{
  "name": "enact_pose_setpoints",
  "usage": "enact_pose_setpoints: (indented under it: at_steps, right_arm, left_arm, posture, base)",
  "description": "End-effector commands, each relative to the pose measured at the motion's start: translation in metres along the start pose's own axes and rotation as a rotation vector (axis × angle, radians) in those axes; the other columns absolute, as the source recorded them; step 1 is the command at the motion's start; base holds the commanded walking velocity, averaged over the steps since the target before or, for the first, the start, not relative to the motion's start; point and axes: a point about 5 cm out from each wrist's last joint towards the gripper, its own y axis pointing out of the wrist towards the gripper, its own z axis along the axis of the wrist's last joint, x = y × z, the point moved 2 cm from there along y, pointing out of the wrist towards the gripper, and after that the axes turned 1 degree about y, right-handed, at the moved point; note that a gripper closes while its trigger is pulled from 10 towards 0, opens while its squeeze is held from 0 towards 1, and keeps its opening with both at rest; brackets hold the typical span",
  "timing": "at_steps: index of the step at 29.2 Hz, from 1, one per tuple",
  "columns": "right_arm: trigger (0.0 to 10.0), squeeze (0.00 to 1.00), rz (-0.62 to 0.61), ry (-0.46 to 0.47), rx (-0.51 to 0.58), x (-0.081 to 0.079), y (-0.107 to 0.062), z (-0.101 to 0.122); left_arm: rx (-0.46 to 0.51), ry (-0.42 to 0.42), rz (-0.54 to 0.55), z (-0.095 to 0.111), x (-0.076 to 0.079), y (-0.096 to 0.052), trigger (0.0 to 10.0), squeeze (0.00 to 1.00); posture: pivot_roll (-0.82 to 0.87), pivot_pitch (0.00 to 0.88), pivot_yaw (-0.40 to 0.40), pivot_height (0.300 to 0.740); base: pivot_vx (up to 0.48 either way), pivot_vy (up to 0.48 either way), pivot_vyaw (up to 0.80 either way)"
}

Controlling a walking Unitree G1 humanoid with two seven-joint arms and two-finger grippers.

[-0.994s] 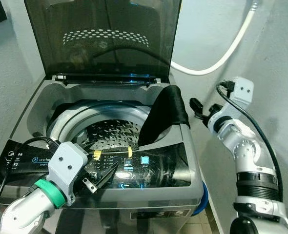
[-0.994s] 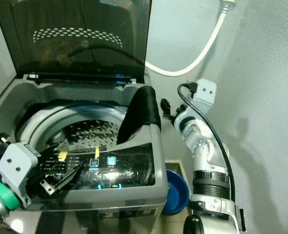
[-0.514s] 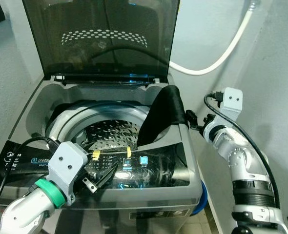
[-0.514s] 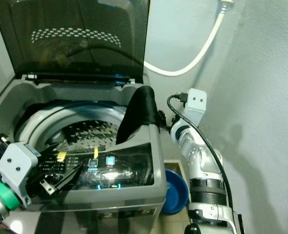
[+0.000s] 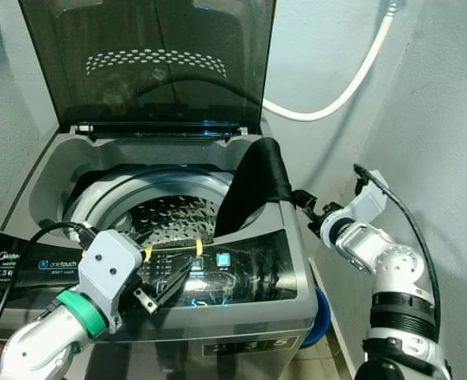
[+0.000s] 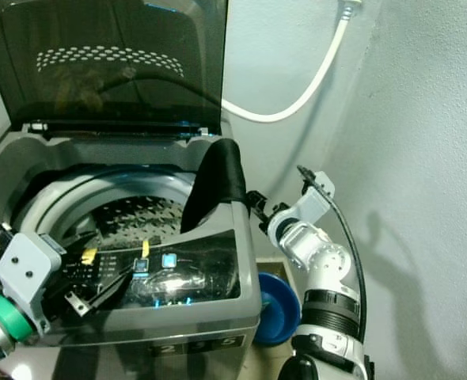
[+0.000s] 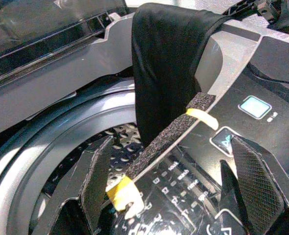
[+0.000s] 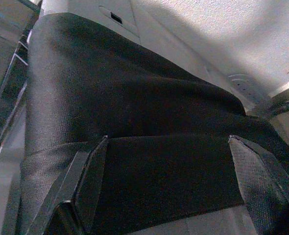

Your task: Clothes washing

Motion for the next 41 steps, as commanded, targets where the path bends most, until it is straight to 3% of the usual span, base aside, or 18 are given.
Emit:
enact_pose_setpoints:
  at_steps: [1,8,10,13,15,22,25,27,30,33,35,37,38,39,41]
  right_arm:
    - [10.0,0.0,0.081,0.01,-0.067,-0.022,0.004,-0.012]
    - [10.0,0.0,0.229,0.062,-0.157,-0.062,-0.001,-0.019]
    - [10.0,0.0,0.317,0.054,-0.186,-0.082,-0.007,-0.018]
    - [10.0,0.0,0.368,0.035,-0.203,-0.092,-0.011,-0.018]
    - [10.0,0.0,0.452,-0.021,-0.232,-0.109,-0.018,-0.021]
    - [10.0,0.0,0.5,-0.084,-0.249,-0.12,-0.023,-0.025]
    - [10.0,0.0,0.547,-0.082,-0.236,-0.13,-0.027,-0.022]
    - [10.0,0.0,0.639,-0.105,-0.205,-0.146,-0.037,-0.014]
    - [10.0,0.0,0.594,-0.159,-0.147,-0.141,-0.034,-0.008]
    - [10.0,0.0,0.41,-0.349,0.014,-0.121,-0.022,0.01]
    - [10.0,0.0,0.393,-0.374,0.031,-0.119,-0.021,0.012]
    - [10.0,0.0,0.325,-0.344,0.123,-0.108,-0.015,0.031]
    - [10.0,0.0,0.25,-0.344,0.201,-0.094,-0.011,0.045]
    - [10.0,0.0,0.25,-0.344,0.201,-0.094,-0.011,0.045]
    - [10.0,0.0,0.153,-0.387,0.182,-0.072,-0.005,0.043]
  left_arm:
    - [-0.015,0.004,-0.007,-0.003,0.001,-0.002,10.0,0.0]
    - [-0.012,0.003,-0.005,-0.002,0.0,-0.001,10.0,0.0]
    - [-0.011,0.003,-0.004,-0.002,0.001,-0.001,10.0,0.0]
    - [-0.011,0.002,-0.003,-0.002,0.001,-0.001,10.0,0.0]
    - [-0.011,0.001,-0.002,-0.002,0.001,-0.001,10.0,0.0]
    - [-0.01,-0.001,0.0,-0.002,0.002,-0.001,10.0,0.0]
    - [-0.012,-0.001,0.002,-0.002,0.002,-0.002,10.0,0.0]
    - [-0.013,0.0,0.002,-0.002,0.002,-0.002,10.0,0.0]
    - [-0.013,0.0,0.001,-0.002,0.002,-0.002,10.0,0.0]
    - [-0.011,0.0,0.0,-0.002,0.002,-0.002,10.0,0.0]
    - [-0.011,0.0,0.001,-0.002,0.002,-0.001,10.0,0.0]
    - [-0.01,0.001,-0.001,-0.002,0.002,-0.001,10.0,0.0]
    - [-0.01,0.001,-0.003,-0.002,0.002,-0.002,10.0,0.0]
    - [-0.01,0.001,-0.003,-0.002,0.002,-0.002,10.0,0.0]
    - [-0.01,0.001,-0.006,-0.002,0.003,-0.002,10.0,0.0]
  posture:
    - [0.13,0.077,0.037,0.74]
    - [0.12,0.077,0.034,0.74]
    - [0.12,0.077,0.033,0.74]
    - [0.12,0.077,0.03,0.74]
    - [0.12,0.078,0.027,0.74]
    - [0.12,0.081,0.025,0.74]
    - [0.12,0.081,0.025,0.74]
    - [0.13,0.084,0.025,0.74]
    - [0.12,0.082,0.026,0.74]
    - [0.12,0.08,0.026,0.74]
    - [0.12,0.08,0.026,0.74]
    - [0.12,0.078,0.027,0.74]
    - [0.12,0.075,0.028,0.74]
    - [0.12,0.075,0.028,0.74]
    - [0.12,0.073,0.028,0.74]
  base:
    - [0.0,0.0,0.0]
    - [0.0,0.0,0.0]
    - [0.0,0.0,0.0]
    - [0.0,0.0,0.0]
    - [0.0,0.0,0.0]
    - [0.0,0.0,0.0]
    - [0.0,0.0,0.0]
    - [0.0,0.0,0.0]
    - [0.0,0.0,0.0]
    - [0.0,0.0,0.0]
    - [0.0,0.0,0.0]
    - [0.0,0.0,0.0]
    - [0.0,0.0,0.0]
    - [0.0,0.0,0.0]
    - [0.0,0.0,0.0]
